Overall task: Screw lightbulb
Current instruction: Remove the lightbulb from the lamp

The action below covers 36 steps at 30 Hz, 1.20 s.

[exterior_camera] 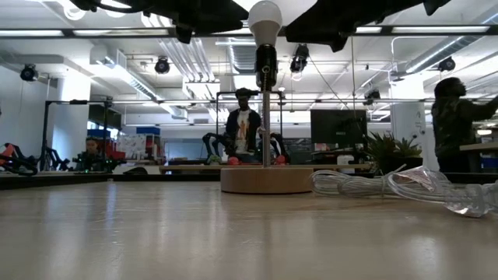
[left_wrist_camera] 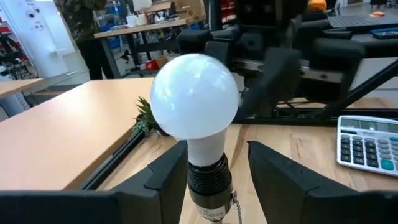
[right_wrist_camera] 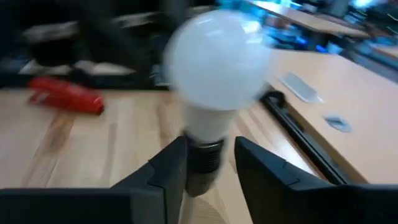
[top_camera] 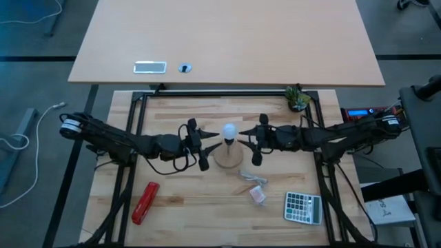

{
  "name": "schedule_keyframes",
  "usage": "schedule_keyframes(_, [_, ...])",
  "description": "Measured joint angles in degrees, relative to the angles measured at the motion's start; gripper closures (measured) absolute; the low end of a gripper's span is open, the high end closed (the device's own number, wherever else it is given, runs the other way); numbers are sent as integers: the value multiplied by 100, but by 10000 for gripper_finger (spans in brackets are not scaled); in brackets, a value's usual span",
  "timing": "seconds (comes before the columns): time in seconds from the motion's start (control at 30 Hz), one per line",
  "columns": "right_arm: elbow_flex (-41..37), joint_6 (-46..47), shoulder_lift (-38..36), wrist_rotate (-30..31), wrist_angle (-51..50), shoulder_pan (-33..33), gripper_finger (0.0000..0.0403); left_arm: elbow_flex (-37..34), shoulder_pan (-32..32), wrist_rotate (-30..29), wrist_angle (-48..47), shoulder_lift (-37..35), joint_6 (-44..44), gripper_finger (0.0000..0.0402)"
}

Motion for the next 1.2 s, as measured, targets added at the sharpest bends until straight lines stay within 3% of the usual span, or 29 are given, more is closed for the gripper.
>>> schedule_keyframes(0.17, [-367,-442,6,-773,798,6,254,-4,6,0,54,139,-71,245])
schedule_keyframes(0.57, [-1388,-791,54,-551,3188,2,258,-4,8,0,134,182,-95,217])
schedule_keyframes(0.7, [-1338,-441,167,52,3251,-89,260,-4,21,0,154,184,-95,215])
schedule_keyframes(0.93, [-1175,-32,360,-473,3236,-245,235,-7,105,-117,228,182,-62,229])
schedule_keyframes(1.2, [-1174,231,360,-468,3036,-422,212,-7,297,-107,167,203,17,244])
